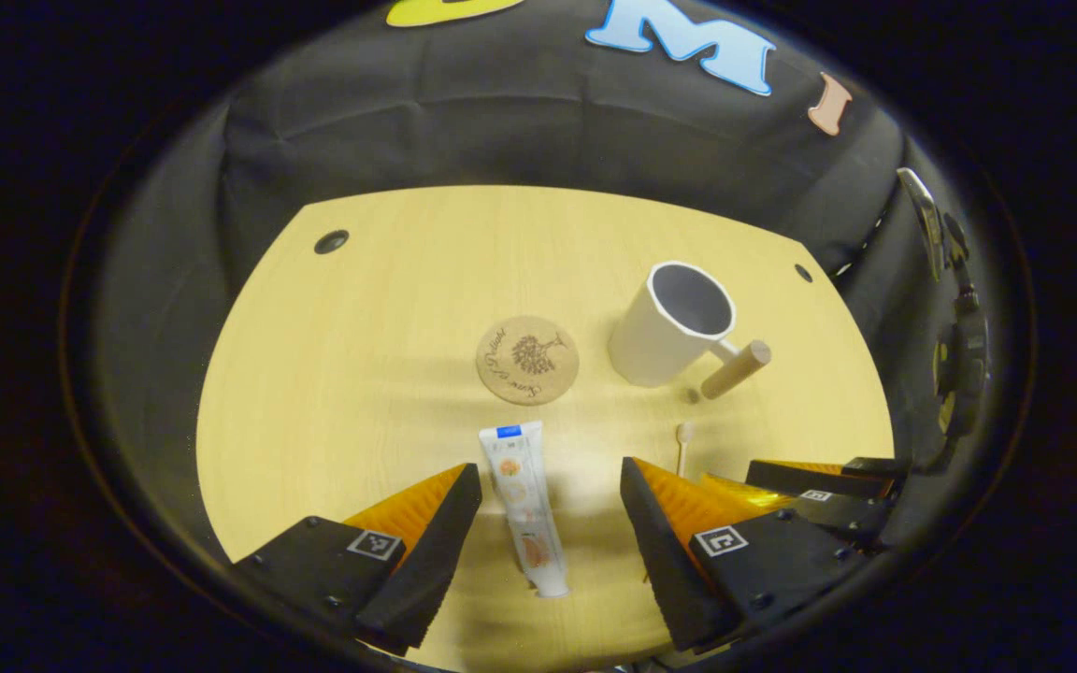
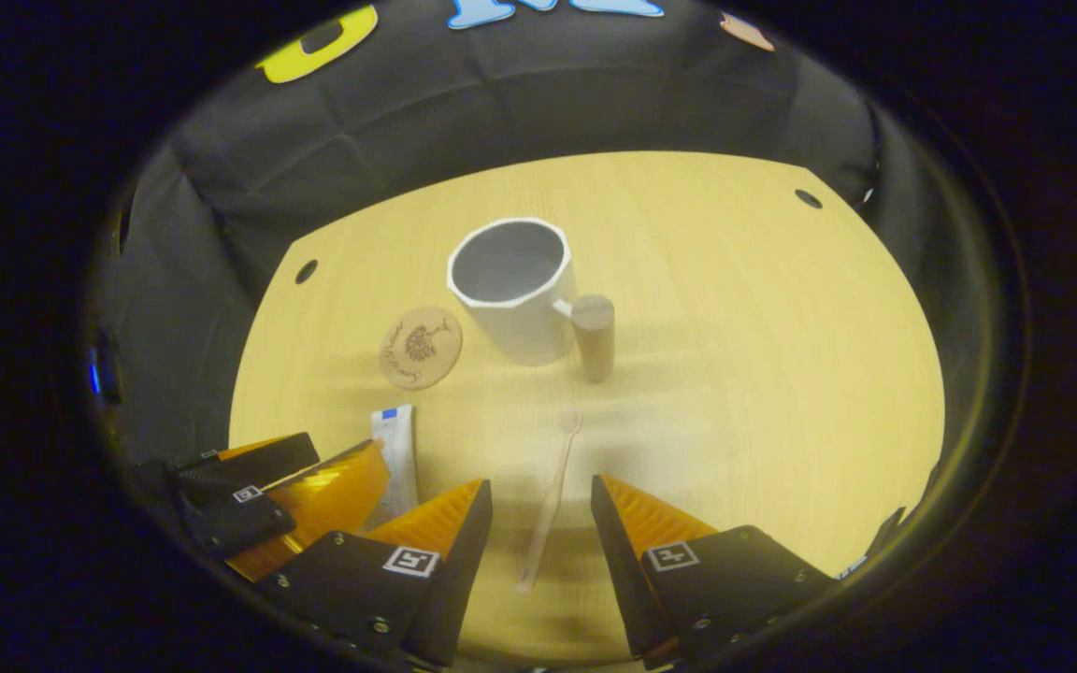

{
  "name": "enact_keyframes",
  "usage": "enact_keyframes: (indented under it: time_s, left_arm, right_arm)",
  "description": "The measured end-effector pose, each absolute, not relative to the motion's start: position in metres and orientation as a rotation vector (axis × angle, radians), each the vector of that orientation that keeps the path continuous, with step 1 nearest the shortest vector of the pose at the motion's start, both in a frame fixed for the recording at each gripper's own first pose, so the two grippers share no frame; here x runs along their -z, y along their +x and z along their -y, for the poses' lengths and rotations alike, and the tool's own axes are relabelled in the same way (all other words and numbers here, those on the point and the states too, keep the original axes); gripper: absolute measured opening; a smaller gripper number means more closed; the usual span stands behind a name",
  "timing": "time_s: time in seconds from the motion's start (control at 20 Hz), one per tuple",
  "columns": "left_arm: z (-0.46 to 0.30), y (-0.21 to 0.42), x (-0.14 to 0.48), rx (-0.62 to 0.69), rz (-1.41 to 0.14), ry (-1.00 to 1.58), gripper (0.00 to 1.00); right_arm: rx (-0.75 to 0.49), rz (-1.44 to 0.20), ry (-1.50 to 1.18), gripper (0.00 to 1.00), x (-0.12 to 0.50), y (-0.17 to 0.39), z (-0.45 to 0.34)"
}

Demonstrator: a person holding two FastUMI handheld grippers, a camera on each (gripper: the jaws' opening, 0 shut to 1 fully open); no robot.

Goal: Put the toothbrush and toothpaste on the desktop into the cup, then pick up the cup and place it on the coaster on the desktop.

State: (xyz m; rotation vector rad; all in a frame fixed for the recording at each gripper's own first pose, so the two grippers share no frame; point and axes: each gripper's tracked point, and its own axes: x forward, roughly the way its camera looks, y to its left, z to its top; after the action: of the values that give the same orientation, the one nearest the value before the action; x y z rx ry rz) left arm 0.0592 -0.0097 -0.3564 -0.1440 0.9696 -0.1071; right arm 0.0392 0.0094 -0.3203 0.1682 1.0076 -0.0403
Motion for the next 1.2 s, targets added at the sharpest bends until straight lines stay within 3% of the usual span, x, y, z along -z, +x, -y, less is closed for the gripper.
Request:
enact_keyframes:
  time_s: [0.1,0.75,0.85,0.9,1.0,1.05,1.1,1.15,1.2]
  left_arm:
    - [0.007,0.058,0.368,0.101,-1.014,-0.148,0.92]
    - [-0.005,0.057,0.434,-0.041,-1.222,-0.196,0.95]
    - [-0.007,0.060,0.435,-0.053,-1.222,-0.189,0.89]
    - [-0.011,0.061,0.436,-0.071,-1.226,-0.176,0.93]
    - [-0.014,0.062,0.438,-0.084,-1.232,-0.156,0.88]
    - [-0.015,0.062,0.440,-0.092,-1.239,-0.145,0.76]
    - [-0.014,0.062,0.439,-0.087,-1.238,-0.137,0.86]
    - [-0.013,0.060,0.438,-0.084,-1.245,-0.132,0.77]
    - [-0.013,0.061,0.437,-0.082,-1.243,-0.125,0.75]
  right_arm:
    - [0.045,-1.057,0.186,0.65,0.336,0.037,-0.009]
    - [0.104,-1.182,0.141,0.63,0.374,0.037,0.001]
    - [0.108,-1.196,0.137,0.62,0.374,0.038,0.002]
    - [0.109,-1.207,0.132,0.62,0.375,0.038,0.002]
    - [0.123,-1.215,0.099,0.62,0.374,0.039,0.007]
    - [0.123,-1.219,0.093,0.54,0.375,0.038,0.007]
    - [0.120,-1.223,0.089,0.52,0.375,0.038,0.007]
    - [0.117,-1.229,0.082,0.55,0.374,0.037,0.006]
    - [0.134,-1.221,0.058,0.54,0.376,0.037,0.011]
